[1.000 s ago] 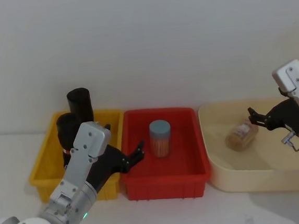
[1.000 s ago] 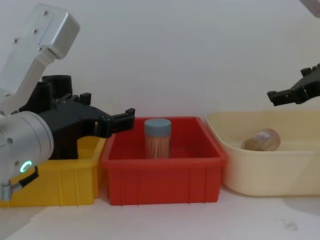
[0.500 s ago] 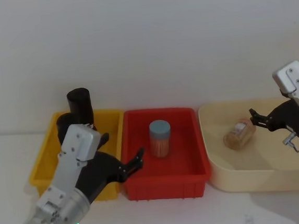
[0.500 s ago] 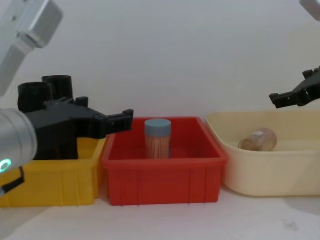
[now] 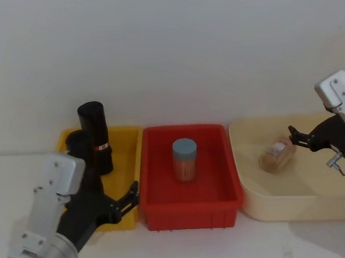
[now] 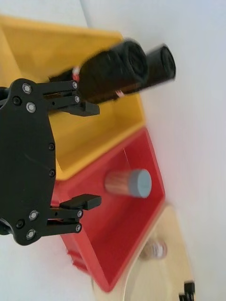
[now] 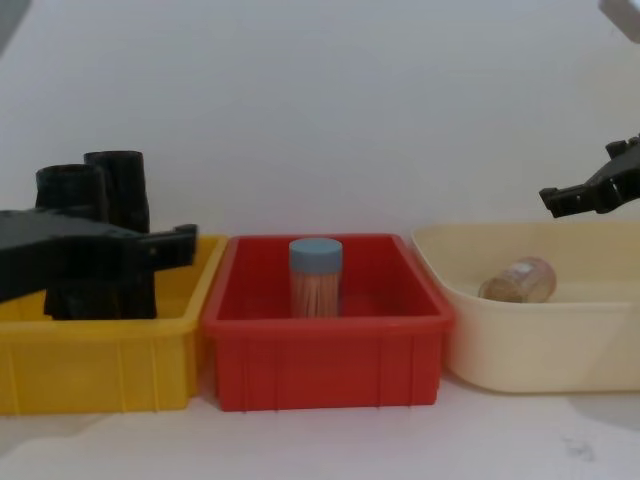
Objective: Pick up the garbage bag with the one hand and transfer it to the other hand.
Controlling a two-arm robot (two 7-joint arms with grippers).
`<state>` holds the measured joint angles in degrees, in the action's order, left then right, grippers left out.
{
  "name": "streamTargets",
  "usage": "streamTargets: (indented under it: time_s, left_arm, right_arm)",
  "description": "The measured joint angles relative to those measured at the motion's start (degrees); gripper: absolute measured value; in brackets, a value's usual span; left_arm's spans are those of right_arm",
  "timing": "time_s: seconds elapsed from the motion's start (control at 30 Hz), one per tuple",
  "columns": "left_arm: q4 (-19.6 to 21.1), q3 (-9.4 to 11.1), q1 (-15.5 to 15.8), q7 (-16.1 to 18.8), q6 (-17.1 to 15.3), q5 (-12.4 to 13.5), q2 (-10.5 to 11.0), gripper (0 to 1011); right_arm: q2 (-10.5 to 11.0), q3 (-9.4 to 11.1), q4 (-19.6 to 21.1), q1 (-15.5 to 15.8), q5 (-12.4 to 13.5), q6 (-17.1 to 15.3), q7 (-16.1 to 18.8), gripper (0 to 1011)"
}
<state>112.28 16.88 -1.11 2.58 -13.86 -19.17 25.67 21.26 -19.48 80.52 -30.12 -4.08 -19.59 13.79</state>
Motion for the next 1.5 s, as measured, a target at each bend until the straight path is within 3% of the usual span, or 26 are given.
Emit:
streamTargets:
  time_s: [0.27, 0.6, 1.0, 1.23, 1.5]
  left_arm:
    - [2.1, -3.0, -1.2, 3.2, -4.2, -0.1, 0.0, 1001]
    - [-1.0, -4.8, 2.2, 3.0, -7.3, -0.8, 0.2, 1001]
    - [-9.8, -4.4, 9.6, -2.0, -8.1, -1.8, 0.1, 1001]
    - [-17.6, -2.9, 15.5, -7.7, -6.3, -2.3, -0.3, 1001]
    - [-24.3, -1.6, 20.3, -12.4, -4.4, -2.6, -0.8, 841]
  right_arm:
    - [0.0, 0.0, 0.0, 0.0, 0.0, 0.0, 0.0, 1000]
    - [0.0, 0.0, 0.0, 0.0, -0.1, 0.0, 0.0, 1000]
    - [0.0, 0.0, 0.0, 0.0, -0.1, 0.0, 0.0, 1000]
    - [0.0, 0.0, 0.0, 0.0, 0.0, 0.0, 0.0, 1000]
    - [0.0, 0.0, 0.0, 0.0, 0.0, 0.0, 0.0, 1000]
